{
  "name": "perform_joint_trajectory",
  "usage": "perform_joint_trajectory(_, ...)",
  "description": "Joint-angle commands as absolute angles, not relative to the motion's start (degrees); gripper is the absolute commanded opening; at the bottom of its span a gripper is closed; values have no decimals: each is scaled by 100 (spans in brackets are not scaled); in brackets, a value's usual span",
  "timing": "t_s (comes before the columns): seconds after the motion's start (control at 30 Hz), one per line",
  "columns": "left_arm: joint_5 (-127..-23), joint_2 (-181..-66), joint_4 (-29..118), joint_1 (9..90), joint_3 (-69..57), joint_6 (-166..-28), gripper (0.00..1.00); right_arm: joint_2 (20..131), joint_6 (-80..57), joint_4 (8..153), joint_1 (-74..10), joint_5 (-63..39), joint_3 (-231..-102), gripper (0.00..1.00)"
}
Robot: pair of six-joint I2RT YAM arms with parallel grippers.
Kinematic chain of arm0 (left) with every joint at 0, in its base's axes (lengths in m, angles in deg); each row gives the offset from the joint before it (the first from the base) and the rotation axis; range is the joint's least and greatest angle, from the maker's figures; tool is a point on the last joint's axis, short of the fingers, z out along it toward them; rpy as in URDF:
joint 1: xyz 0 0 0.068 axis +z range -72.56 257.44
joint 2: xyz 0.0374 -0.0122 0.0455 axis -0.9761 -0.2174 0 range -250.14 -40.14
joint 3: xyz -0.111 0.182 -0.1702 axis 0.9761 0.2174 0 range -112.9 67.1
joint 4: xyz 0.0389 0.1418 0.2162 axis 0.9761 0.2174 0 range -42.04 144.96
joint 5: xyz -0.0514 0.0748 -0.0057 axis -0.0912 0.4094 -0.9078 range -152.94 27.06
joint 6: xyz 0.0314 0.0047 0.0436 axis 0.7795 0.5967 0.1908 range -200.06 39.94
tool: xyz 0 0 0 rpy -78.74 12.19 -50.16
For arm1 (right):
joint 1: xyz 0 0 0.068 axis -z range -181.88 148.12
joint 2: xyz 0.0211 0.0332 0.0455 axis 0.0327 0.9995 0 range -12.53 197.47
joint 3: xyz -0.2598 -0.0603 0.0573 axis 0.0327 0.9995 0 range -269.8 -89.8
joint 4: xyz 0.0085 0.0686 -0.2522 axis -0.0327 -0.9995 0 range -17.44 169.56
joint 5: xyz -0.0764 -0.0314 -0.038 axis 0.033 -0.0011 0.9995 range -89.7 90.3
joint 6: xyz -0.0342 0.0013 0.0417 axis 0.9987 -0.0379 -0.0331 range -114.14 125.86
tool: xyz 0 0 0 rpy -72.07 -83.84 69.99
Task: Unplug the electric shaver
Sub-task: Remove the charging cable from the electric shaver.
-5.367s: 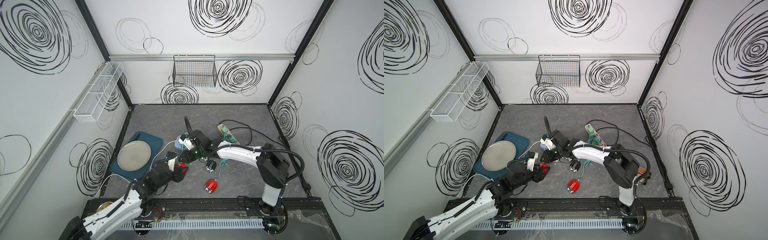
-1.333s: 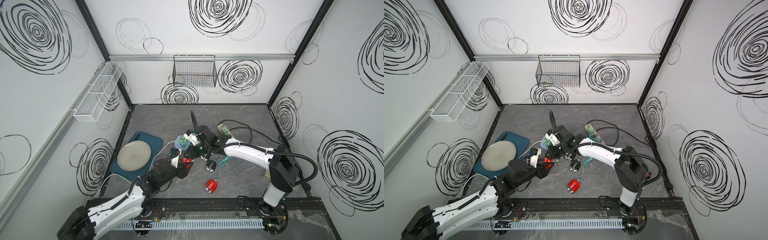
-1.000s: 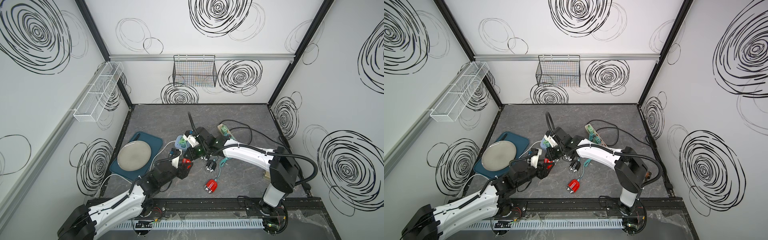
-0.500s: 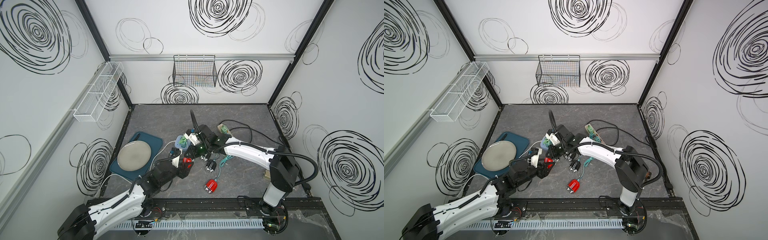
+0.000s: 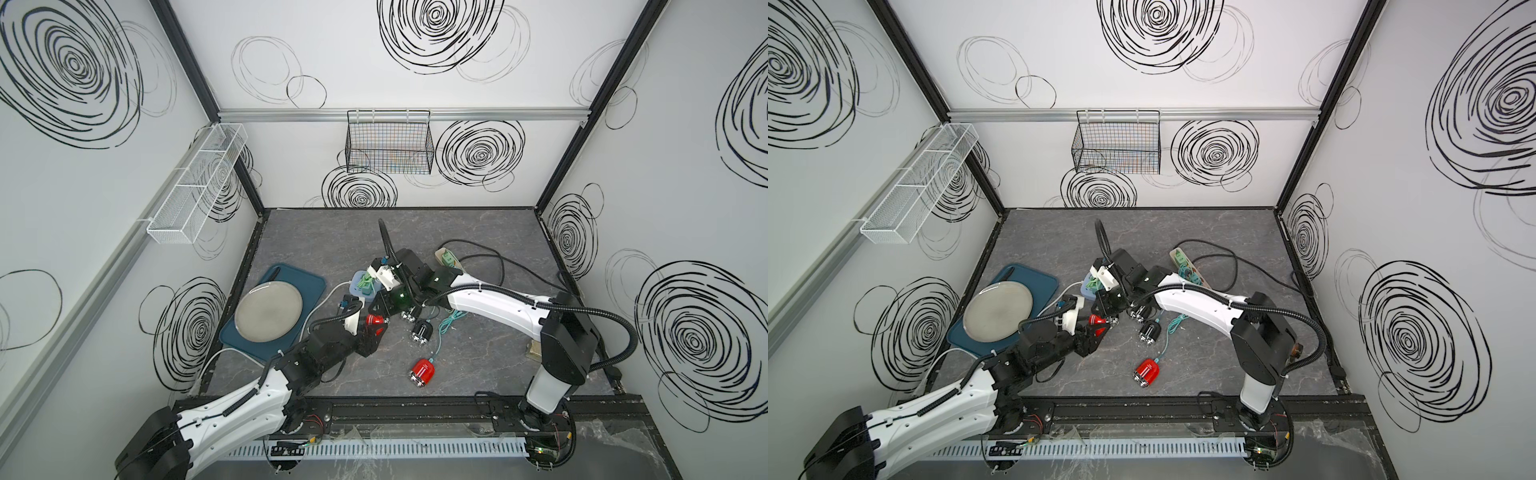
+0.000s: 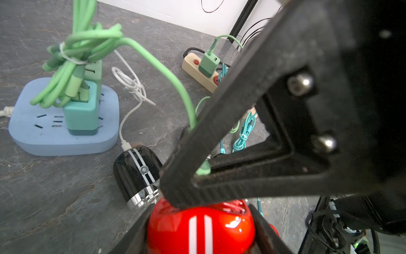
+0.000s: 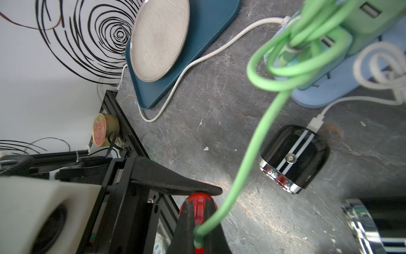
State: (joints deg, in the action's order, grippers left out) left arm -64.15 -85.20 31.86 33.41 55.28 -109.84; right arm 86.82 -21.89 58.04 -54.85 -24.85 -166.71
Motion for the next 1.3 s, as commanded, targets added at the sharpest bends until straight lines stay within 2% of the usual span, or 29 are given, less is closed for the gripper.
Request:
perform_joint_trajectory(0.0, -6434, -8626, 4137, 3276, 5695, -10941, 39, 8247, -2283, 6412, -5147, -2546, -16828, 0)
perform_joint_trajectory(0.3, -6424, -8655, 4128, 3264, 5699, -10941, 39, 8329, -1803, 5755, -5596, -1171, -17190, 0)
perform_joint_trajectory(0.4, -6431, -8655, 4123, 3256, 5698, -10941, 39, 8292, -1848, 5866, -5580, -1204, -17137, 0)
perform_joint_trajectory(0.67, -6422, -8646, 4128, 3251, 5699, -10941, 39, 8345, -2179, 6243, -5250, -2403, -17040, 0)
perform_joint_trajectory(0.83, -6417, -8633, 4125, 3249, 5699, -10941, 39, 8354, -2095, 6132, -5275, -2281, -17124, 0)
perform_joint_trajectory(0.97, -6421, -8657, 4123, 3247, 5691, -10933, 39, 8378, -1761, 5746, -5500, -1434, -17340, 0)
perform_joint_trajectory(1.1, -6435, -8696, 4141, 3253, 5672, -10915, 39, 8356, -1659, 5660, -5574, -1037, -17416, 0)
perform_joint_trajectory(1.17, -6443, -8724, 4128, 3248, 5664, -10915, 39, 8358, -1676, 5663, -5560, -1062, -17426, 0)
perform_joint_trajectory(1.27, -6448, -8757, 4117, 3253, 5655, -10913, 39, 8345, -1848, 5906, -5415, -1669, -17325, 0)
